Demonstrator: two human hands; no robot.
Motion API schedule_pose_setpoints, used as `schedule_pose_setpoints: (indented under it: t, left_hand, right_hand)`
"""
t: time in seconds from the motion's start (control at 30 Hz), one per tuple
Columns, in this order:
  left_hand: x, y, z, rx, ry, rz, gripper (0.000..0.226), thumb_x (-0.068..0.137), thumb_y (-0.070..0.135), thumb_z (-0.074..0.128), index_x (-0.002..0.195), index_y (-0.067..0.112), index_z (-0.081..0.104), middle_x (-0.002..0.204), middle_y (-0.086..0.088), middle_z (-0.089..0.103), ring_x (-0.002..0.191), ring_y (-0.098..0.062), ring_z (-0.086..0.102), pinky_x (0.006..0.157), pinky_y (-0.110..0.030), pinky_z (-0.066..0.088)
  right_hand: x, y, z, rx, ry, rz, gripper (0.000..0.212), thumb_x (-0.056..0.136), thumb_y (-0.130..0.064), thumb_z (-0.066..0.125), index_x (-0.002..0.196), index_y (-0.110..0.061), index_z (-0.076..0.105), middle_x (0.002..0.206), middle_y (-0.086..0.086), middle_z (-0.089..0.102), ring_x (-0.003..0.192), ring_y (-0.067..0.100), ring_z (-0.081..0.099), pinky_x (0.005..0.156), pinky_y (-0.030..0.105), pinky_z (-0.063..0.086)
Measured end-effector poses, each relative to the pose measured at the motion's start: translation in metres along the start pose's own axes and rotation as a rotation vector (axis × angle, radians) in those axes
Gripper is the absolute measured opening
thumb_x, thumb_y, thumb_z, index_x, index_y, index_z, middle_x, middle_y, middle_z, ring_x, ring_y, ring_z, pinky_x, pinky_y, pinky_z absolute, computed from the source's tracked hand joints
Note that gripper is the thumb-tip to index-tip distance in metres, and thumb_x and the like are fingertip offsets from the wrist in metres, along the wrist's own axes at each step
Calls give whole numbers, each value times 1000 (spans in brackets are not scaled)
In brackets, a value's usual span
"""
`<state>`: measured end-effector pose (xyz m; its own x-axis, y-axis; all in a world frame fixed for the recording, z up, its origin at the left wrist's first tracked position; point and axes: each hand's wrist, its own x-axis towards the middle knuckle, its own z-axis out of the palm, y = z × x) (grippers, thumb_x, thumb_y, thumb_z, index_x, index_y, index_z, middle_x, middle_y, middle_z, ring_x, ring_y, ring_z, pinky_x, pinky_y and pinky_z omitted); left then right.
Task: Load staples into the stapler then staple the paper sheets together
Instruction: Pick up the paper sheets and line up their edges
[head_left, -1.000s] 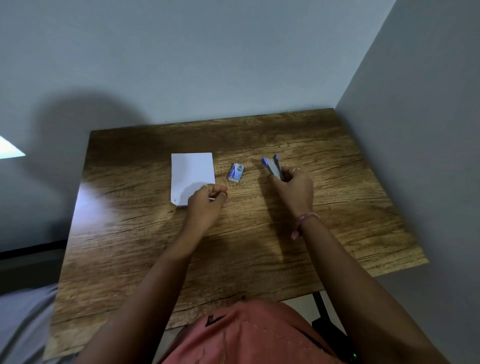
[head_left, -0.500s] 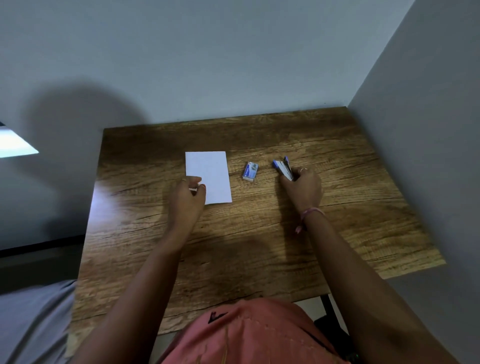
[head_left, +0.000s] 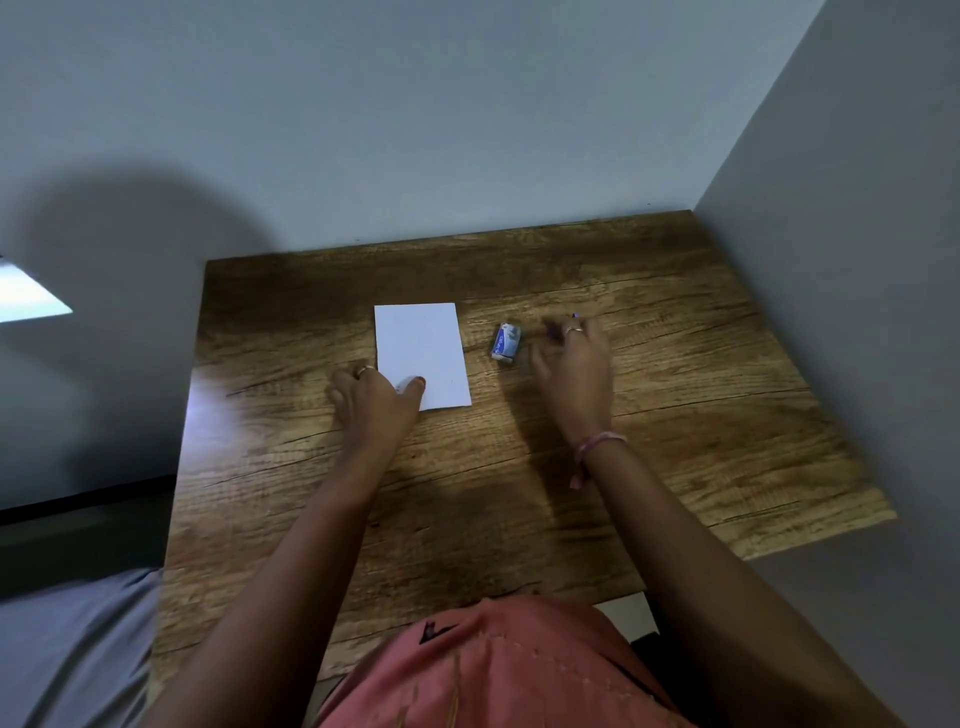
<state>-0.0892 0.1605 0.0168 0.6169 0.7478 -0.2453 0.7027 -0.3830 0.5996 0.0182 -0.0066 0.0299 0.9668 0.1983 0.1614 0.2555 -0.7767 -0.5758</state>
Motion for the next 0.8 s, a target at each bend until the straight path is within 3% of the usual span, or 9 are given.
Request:
schedule_pose_setpoints:
  t: [0.1,0.2,0.37,0.5,0.6,0.67,0.73,0.8]
  left_hand:
    - [5,-1,1,9,-24,-20,50,86,37,61,115,-3,52,149,-25,23,139,-40,20,108,-54,32]
    - [6,0,0,17,-45,-44,45,85,31,62,114,-2,52,148,-24,24,136,-40,25,106,-53,36]
    - [9,0,-1,-70,-60,-97,50,81,26,68,121,1,51,141,-20,36,130,-37,36,101,-47,43]
    - [15,-2,-6,-291,-62,-129,46,81,14,69,124,7,55,129,-12,57,114,-30,57,85,-38,53]
    - [10,-2,-6,-396,-70,-139,44,86,4,62,129,8,53,131,-11,57,114,-28,56,77,-30,49]
    - [5,-3,-6,-446,-58,-138,42,89,5,59,130,8,53,132,-11,56,113,-27,56,74,-29,48]
    - [1,-3,-8,-506,-61,-150,35,91,10,58,126,7,55,128,-11,58,105,-23,59,70,-26,49]
    - [-3,-4,-10,-545,-75,-144,26,92,16,59,117,7,61,120,-10,63,90,-16,61,64,-24,49]
  right_hand:
    - [-13,-18,13,238,-206,36,25,87,-24,64,109,-12,66,107,4,67,93,8,59,84,23,50]
    - [-24,-31,25,293,-379,80,27,87,-25,66,108,-8,67,105,4,70,92,10,60,80,17,43]
    - [-22,-46,39,315,-382,102,29,83,-30,71,97,-6,63,95,4,65,88,14,57,77,27,47]
    - [-17,-45,37,520,-428,294,45,81,-31,74,115,-6,58,94,0,65,82,13,65,75,25,52]
    - [-13,-40,37,582,-512,422,56,78,-33,76,123,-7,55,100,7,70,85,14,66,86,32,55]
    - [-12,-39,31,645,-575,473,48,78,-27,77,118,-7,58,85,7,70,63,9,62,66,24,55]
    - [-11,-39,23,691,-650,499,31,81,-24,74,104,-5,63,73,2,65,49,6,52,43,17,43]
    - [-9,-38,18,705,-697,498,19,83,-24,72,88,-8,64,68,0,61,47,6,48,39,16,37]
